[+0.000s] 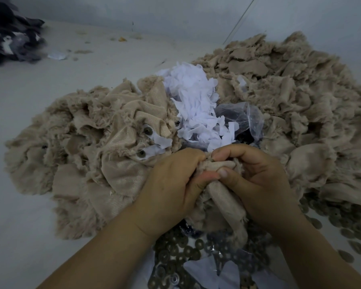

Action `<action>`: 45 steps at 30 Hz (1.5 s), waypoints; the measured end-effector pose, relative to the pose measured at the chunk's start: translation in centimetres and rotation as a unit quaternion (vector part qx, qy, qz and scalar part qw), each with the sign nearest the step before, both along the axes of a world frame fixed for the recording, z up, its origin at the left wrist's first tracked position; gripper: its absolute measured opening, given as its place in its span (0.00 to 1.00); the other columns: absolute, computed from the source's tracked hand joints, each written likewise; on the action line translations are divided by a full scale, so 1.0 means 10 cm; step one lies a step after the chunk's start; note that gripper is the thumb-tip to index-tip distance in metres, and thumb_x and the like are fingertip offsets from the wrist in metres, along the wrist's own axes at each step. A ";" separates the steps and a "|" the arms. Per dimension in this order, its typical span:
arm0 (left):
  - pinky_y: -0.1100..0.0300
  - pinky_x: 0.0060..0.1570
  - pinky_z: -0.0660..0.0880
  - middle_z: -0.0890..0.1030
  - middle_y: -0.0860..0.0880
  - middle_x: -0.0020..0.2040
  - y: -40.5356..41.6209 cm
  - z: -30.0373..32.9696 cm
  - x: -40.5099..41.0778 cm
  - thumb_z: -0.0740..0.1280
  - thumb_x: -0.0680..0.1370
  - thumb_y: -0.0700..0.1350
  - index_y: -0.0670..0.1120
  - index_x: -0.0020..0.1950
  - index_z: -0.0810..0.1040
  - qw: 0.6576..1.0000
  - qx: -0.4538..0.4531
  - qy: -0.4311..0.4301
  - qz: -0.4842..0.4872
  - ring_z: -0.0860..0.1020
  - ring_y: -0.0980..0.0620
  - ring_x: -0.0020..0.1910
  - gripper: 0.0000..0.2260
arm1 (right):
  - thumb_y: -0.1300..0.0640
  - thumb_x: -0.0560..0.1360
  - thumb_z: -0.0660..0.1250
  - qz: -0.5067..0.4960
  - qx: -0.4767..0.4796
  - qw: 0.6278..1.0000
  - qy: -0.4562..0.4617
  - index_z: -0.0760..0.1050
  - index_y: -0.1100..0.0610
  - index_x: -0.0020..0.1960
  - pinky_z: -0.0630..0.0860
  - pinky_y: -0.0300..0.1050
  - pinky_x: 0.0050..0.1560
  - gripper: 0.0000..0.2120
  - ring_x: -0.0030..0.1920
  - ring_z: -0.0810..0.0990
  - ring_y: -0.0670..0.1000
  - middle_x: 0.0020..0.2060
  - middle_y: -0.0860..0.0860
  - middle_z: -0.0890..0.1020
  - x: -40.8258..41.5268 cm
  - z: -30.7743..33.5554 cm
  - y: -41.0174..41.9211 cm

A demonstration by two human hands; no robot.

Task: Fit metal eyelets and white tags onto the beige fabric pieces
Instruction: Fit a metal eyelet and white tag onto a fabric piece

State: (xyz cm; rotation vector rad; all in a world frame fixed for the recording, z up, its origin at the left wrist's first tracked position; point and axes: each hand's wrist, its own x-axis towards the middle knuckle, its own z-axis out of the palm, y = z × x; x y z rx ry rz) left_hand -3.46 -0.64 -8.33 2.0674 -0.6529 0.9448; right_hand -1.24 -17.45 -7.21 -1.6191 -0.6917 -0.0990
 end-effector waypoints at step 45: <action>0.61 0.34 0.68 0.71 0.49 0.30 0.01 -0.02 0.03 0.63 0.78 0.38 0.38 0.32 0.72 0.974 -0.155 0.163 -0.018 0.70 0.53 0.32 0.14 | 0.47 0.72 0.70 0.025 0.165 0.930 0.326 0.79 0.62 0.61 0.80 0.59 0.54 0.24 0.56 0.83 0.65 0.55 0.65 0.83 -0.09 0.01 0.11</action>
